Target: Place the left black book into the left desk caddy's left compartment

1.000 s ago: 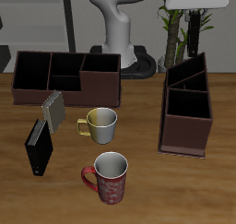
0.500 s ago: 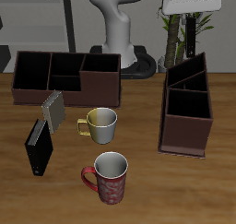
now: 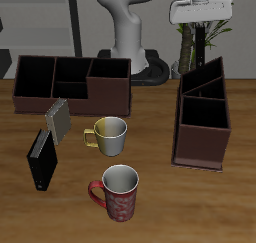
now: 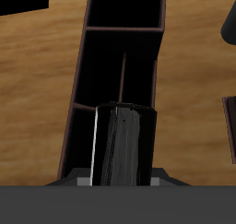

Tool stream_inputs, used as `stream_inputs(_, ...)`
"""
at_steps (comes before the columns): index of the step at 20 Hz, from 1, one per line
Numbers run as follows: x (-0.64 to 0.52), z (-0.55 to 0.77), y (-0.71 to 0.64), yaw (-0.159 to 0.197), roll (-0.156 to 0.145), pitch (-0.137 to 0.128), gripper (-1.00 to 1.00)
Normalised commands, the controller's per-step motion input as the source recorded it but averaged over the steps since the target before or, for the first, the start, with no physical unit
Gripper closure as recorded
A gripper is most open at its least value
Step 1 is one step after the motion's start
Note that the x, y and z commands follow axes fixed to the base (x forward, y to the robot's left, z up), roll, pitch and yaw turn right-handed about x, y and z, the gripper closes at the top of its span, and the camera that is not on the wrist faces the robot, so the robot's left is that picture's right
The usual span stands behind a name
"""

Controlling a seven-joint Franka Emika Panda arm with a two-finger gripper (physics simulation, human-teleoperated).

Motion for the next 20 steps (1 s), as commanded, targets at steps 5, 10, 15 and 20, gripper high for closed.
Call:
stream_inputs(5,0.12,-0.11,-0.04,-0.026,-0.017,0.028,1.0)
stream_inputs(10,0.05,-0.13,0.06,-0.013,0.028,0.041,1.0)
stream_inputs(15,-0.1,-0.01,0.05,-0.001,0.011,-0.001,1.0)
stream_inputs(20,-0.12,-0.02,0.09,0.015,0.036,0.007,1.0)
